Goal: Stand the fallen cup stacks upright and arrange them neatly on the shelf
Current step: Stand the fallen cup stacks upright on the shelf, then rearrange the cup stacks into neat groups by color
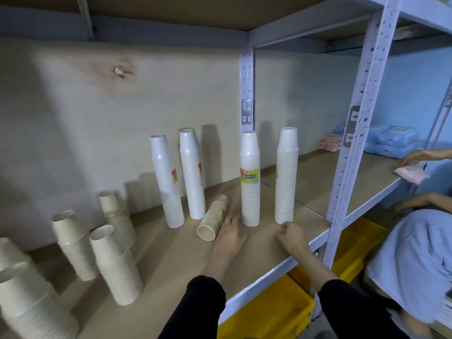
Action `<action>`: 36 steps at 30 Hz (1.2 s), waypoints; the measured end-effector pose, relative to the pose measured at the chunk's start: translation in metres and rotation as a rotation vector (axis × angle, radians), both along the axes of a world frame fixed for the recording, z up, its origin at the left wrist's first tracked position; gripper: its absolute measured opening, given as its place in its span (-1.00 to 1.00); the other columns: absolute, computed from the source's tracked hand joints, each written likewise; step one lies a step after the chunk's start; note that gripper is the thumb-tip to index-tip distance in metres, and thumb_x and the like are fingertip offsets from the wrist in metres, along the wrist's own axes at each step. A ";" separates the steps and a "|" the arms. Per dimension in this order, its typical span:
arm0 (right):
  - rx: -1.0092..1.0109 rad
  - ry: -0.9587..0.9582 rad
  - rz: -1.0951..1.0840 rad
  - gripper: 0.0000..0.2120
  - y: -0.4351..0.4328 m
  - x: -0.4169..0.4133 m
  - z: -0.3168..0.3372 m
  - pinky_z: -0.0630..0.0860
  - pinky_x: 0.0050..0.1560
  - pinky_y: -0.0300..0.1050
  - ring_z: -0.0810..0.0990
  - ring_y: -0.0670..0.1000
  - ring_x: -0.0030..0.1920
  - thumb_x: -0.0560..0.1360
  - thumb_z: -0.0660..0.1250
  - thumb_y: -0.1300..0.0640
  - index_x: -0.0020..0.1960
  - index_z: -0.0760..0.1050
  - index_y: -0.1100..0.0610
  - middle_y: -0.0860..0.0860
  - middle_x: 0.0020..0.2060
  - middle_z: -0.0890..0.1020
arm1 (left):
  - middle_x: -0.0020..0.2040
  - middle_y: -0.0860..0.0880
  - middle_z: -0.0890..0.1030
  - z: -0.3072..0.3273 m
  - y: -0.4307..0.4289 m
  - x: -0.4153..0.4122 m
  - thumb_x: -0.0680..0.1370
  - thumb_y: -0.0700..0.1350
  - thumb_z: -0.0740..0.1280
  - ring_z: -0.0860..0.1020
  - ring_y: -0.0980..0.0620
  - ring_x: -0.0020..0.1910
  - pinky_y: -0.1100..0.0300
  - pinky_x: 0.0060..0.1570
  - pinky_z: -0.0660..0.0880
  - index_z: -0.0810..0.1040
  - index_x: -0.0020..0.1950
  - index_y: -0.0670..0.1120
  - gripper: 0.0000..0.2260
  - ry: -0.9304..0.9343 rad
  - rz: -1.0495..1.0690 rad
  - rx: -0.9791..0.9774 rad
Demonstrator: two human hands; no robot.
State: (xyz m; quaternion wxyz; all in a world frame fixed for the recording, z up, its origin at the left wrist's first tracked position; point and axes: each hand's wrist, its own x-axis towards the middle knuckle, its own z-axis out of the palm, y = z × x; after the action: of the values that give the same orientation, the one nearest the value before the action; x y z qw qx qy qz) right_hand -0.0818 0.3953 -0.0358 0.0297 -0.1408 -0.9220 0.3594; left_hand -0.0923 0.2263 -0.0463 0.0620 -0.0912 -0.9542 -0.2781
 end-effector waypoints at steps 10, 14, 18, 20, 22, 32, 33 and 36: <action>-0.061 0.061 0.183 -0.64 -0.064 0.015 -0.001 0.44 0.15 -0.11 0.53 0.16 0.19 0.48 0.28 0.17 0.22 0.46 0.31 0.23 0.19 0.56 | 0.36 -0.16 0.37 -0.006 -0.038 0.055 0.54 -0.12 0.22 0.43 -0.15 0.28 0.03 0.28 0.38 0.37 0.35 -0.18 -0.62 -0.028 0.005 -0.130; -0.180 0.136 0.156 -0.70 -0.100 0.007 0.005 0.45 0.05 -0.05 0.56 0.22 0.10 0.48 0.31 0.16 0.06 0.55 0.39 0.30 0.05 0.62 | 0.35 -0.14 0.38 -0.010 -0.069 0.072 0.56 -0.09 0.18 0.45 -0.18 0.25 -0.01 0.25 0.41 0.37 0.34 -0.15 -0.64 -0.064 0.053 -0.183; -0.242 0.046 0.166 -0.64 -0.126 -0.009 0.012 0.44 -0.12 -0.05 0.58 0.19 0.03 0.48 0.32 0.03 -0.14 0.57 0.37 0.34 -0.07 0.60 | 0.32 -0.14 0.39 -0.011 -0.093 0.077 0.57 -0.06 0.15 0.43 -0.17 0.28 0.00 0.26 0.39 0.38 0.33 -0.15 -0.64 -0.096 0.135 -0.183; -0.279 0.001 0.125 -0.54 -0.134 -0.017 0.014 0.45 0.07 -0.05 0.54 0.22 0.17 0.47 0.32 -0.02 0.11 0.51 0.39 0.33 0.12 0.57 | 0.35 -0.13 0.37 -0.010 -0.099 0.074 0.57 -0.06 0.16 0.39 -0.14 0.32 0.03 0.32 0.36 0.37 0.35 -0.16 -0.63 -0.113 0.157 -0.160; -0.323 -0.024 0.081 -0.44 -0.139 -0.025 0.014 0.44 0.13 -0.05 0.53 0.21 0.21 0.45 0.33 -0.05 0.22 0.44 0.40 0.31 0.20 0.54 | 0.40 -0.11 0.35 -0.011 -0.103 0.069 0.57 -0.06 0.17 0.36 -0.11 0.37 0.08 0.37 0.30 0.35 0.38 -0.16 -0.60 -0.122 0.165 -0.146; -0.501 -0.102 0.055 -0.40 -0.144 -0.062 0.006 0.51 0.18 0.07 0.55 0.24 0.15 0.41 0.37 -0.09 0.22 0.44 0.36 0.25 0.18 0.56 | 0.56 -0.10 0.07 -0.023 -0.100 0.039 0.62 0.04 0.04 0.01 0.01 0.55 0.15 0.52 -0.08 0.07 0.52 -0.18 -0.47 -0.167 0.145 -0.168; -0.526 -0.112 0.060 -0.40 -0.146 -0.065 0.007 0.52 0.17 0.07 0.55 0.23 0.15 0.40 0.37 -0.08 0.23 0.43 0.36 0.25 0.18 0.56 | 0.56 -0.09 0.05 -0.025 -0.100 0.037 0.62 0.05 0.03 -0.01 0.02 0.55 0.15 0.52 -0.10 0.05 0.53 -0.17 -0.46 -0.168 0.145 -0.172; -0.606 -0.157 0.063 -0.40 -0.151 -0.072 0.009 0.52 0.12 0.07 0.53 0.22 0.18 0.40 0.39 -0.03 0.28 0.37 0.34 0.23 0.21 0.53 | 0.57 -0.07 0.04 -0.027 -0.100 0.037 0.62 0.06 0.00 -0.04 0.04 0.55 0.16 0.52 -0.13 0.03 0.53 -0.16 -0.46 -0.171 0.146 -0.190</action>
State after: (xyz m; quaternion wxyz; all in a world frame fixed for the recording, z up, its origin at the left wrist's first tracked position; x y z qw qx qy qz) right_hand -0.1538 0.2439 -0.0266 -0.0962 -0.1420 -0.7763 0.6066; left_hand -0.0556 0.1267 -0.0736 -0.0082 -0.0029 -0.9821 -0.1882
